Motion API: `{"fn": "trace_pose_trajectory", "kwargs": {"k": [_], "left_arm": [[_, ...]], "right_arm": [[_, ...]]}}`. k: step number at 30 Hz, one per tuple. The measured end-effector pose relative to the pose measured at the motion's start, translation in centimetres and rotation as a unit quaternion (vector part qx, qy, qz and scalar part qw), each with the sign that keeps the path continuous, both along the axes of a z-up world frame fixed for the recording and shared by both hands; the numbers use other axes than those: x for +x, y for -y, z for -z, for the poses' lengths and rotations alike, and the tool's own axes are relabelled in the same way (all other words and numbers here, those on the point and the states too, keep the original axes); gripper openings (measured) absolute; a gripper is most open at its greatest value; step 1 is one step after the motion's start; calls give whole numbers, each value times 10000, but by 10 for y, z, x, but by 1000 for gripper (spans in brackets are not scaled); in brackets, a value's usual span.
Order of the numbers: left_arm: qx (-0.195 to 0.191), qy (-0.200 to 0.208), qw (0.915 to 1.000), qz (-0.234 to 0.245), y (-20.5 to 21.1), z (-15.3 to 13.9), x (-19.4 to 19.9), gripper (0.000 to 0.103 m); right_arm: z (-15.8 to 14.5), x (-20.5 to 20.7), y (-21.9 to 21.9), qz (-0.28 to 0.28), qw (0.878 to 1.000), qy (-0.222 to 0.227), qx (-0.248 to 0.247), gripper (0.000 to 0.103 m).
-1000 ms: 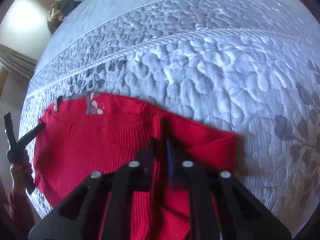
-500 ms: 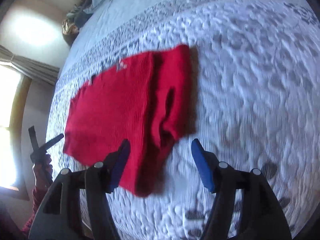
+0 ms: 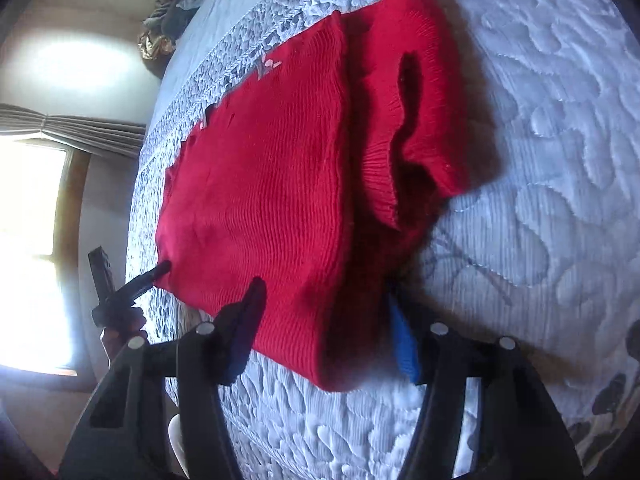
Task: Fold small clothes
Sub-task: 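Grasp the folded sweater edge with the left gripper and tuck it under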
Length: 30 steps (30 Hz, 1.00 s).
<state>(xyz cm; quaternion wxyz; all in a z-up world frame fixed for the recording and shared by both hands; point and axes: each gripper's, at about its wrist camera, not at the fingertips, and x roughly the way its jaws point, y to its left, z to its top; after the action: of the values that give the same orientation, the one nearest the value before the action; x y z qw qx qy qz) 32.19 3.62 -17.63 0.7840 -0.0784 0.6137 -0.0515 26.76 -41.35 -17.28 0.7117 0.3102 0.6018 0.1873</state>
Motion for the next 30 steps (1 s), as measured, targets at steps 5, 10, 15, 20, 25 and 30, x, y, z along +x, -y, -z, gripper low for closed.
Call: {"fn": "trace_pose_trajectory", "kwargs": {"k": [5, 10, 15, 20, 25, 30], "left_arm": [[-356, -123, 9993, 49, 4, 0, 1, 51], [-975, -416, 9941, -248, -10, 3, 3, 11], [-970, -333, 9943, -288, -7, -17, -12, 10], [-860, -355, 9956, 65, 11, -39, -48, 9], [-707, -389, 9959, 406, 33, -48, -102, 9], [-592, -441, 9952, 637, 47, -44, -164, 10]], "right_arm": [[11, 8, -11, -10, 9987, -118, 505, 37], [16, 6, -10, 141, 9970, -211, 731, 10], [-12, -10, 2, 146, 9986, -16, 508, 9], [-40, -44, 7, -136, 9999, 2, -6, 9], [-51, -96, 26, -109, 9998, -109, -148, 9], [-47, -156, 40, 61, 9991, -339, -257, 9]]}}
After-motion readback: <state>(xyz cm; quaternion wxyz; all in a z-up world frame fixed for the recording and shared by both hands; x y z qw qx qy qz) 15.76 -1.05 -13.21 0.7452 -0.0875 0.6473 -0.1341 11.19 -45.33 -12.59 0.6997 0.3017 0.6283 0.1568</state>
